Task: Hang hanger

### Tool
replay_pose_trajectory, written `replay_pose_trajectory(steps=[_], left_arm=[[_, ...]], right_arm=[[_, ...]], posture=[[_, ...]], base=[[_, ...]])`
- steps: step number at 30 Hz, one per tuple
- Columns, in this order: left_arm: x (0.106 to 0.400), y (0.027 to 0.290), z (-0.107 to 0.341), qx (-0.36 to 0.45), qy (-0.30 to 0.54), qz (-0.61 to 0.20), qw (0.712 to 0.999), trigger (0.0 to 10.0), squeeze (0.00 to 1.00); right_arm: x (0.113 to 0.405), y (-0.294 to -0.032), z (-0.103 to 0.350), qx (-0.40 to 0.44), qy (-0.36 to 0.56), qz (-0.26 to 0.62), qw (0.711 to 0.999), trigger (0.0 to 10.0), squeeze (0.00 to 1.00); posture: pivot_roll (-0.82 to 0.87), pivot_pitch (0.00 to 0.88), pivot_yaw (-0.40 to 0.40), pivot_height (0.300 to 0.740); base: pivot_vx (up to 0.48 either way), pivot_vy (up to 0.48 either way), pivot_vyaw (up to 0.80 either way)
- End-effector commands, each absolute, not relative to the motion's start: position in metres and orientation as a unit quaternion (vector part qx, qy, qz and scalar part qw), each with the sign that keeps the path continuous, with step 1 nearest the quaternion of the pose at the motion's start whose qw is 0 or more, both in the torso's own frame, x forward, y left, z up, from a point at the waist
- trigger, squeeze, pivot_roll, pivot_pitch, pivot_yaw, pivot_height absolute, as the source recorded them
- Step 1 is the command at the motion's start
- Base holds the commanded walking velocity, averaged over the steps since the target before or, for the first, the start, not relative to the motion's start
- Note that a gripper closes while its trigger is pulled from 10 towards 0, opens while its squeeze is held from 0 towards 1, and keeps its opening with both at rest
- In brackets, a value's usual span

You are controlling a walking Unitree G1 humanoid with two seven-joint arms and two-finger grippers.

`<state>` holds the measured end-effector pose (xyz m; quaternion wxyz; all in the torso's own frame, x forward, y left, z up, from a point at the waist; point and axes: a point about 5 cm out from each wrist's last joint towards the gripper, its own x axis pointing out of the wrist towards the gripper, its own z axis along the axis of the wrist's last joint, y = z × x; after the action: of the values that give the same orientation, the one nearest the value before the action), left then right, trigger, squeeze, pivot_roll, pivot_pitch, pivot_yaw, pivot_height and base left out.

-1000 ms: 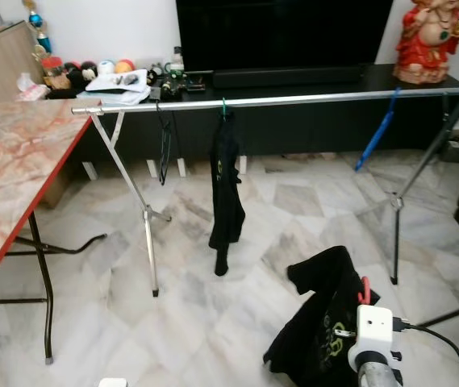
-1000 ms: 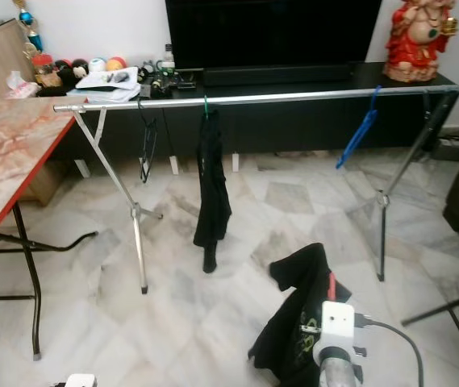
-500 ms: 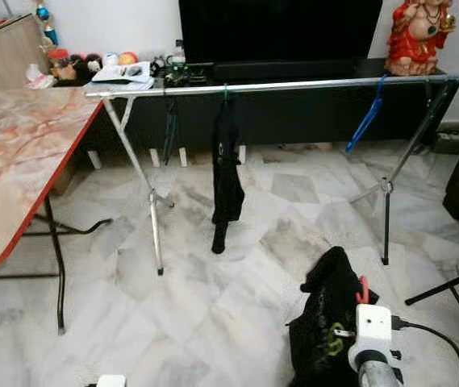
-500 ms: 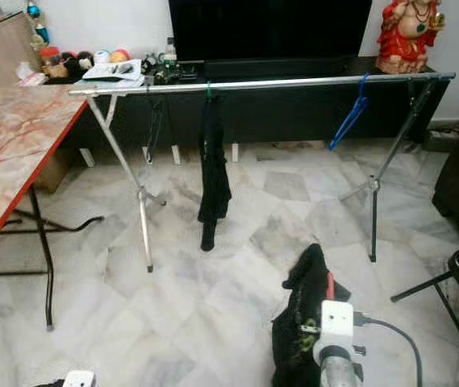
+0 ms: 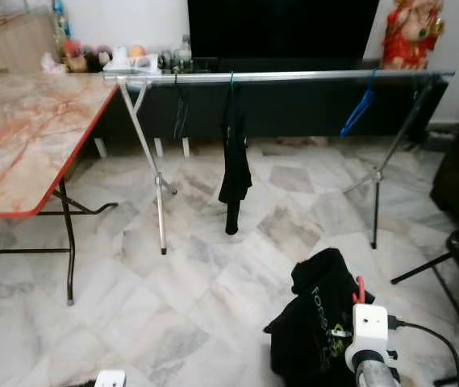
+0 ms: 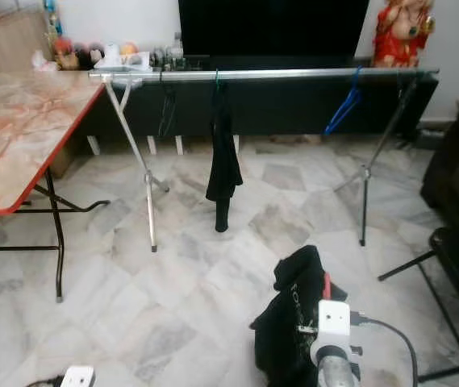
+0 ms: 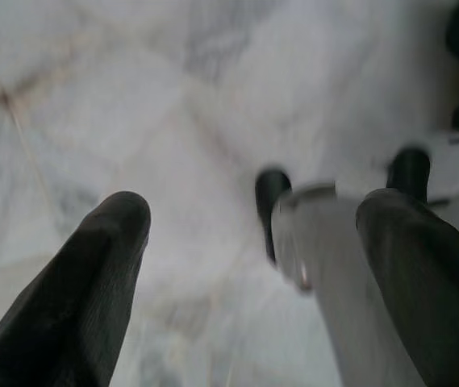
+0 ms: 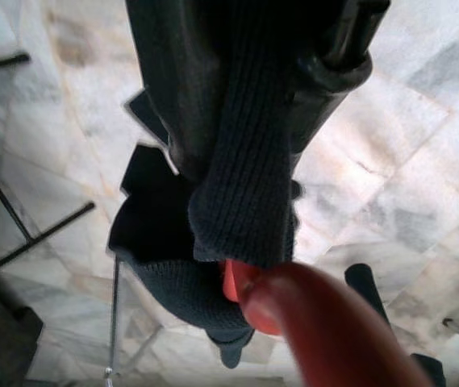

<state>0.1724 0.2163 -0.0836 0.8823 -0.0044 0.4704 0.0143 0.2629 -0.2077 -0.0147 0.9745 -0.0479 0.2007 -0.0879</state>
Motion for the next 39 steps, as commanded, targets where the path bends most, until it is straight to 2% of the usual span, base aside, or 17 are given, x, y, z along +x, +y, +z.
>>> replay_pose_trajectory(steps=[1,16,22,24,25,29,33,37,39], left_arm=[[0.171,0.220,-0.084,0.001,0.477,0.015,0.879,10.0,0.00],[0.173,0.218,-0.083,-0.005,0.472,0.015,0.882,10.0,0.00],[0.185,0.217,-0.077,0.012,0.448,-0.005,0.894,10.0,0.00],[0.206,0.217,-0.064,0.070,0.411,-0.056,0.907,10.0,0.00],[0.206,0.217,-0.064,0.070,0.411,-0.056,0.907,10.0,0.00],[0.243,0.214,-0.037,0.144,0.331,-0.129,0.923,10.0,0.00],[0.273,0.211,-0.007,0.181,0.256,-0.173,0.934,10.0,0.00],[0.294,0.203,0.017,0.212,0.200,-0.222,0.930,10.0,0.00],[0.298,0.195,0.025,0.254,0.181,-0.276,0.909,10.0,0.00]], right_arm=[[0.269,-0.204,-0.010,-0.048,0.192,-0.079,0.977,10.0,0.00],[0.271,-0.204,-0.010,-0.047,0.198,-0.069,0.977,10.0,0.00],[0.275,-0.203,-0.011,-0.076,0.226,-0.029,0.971,10.0,0.00],[0.281,-0.203,-0.007,-0.155,0.245,0.048,0.956,10.0,0.00],[0.281,-0.203,-0.007,-0.155,0.245,0.048,0.956,10.0,0.00],[0.293,-0.207,0.007,-0.220,0.238,0.151,0.934,10.0,0.00],[0.303,-0.204,0.022,-0.268,0.216,0.235,0.909,10.0,0.00],[0.304,-0.187,0.031,-0.315,0.191,0.358,0.858,10.0,0.00],[0.306,-0.177,0.037,-0.323,0.181,0.414,0.831,10.0,0.00]], posture=[[0.02,0.066,0.024,0.740],[0.03,0.060,0.025,0.740],[0.03,0.057,0.026,0.740],[0.03,0.055,0.027,0.740],[0.03,0.055,0.027,0.740],[0.04,0.049,0.028,0.740],[0.04,0.042,0.036,0.740],[0.04,0.031,0.044,0.740],[0.05,0.031,0.049,0.740]], base=[[0.000,0.000,0.00],[0.000,0.000,0.00],[0.000,0.000,0.00],[0.000,0.000,0.00],[0.000,0.000,0.00],[0.000,0.000,0.00],[0.000,0.000,0.00],[0.000,0.000,0.00],[0.000,0.000,0.00]])
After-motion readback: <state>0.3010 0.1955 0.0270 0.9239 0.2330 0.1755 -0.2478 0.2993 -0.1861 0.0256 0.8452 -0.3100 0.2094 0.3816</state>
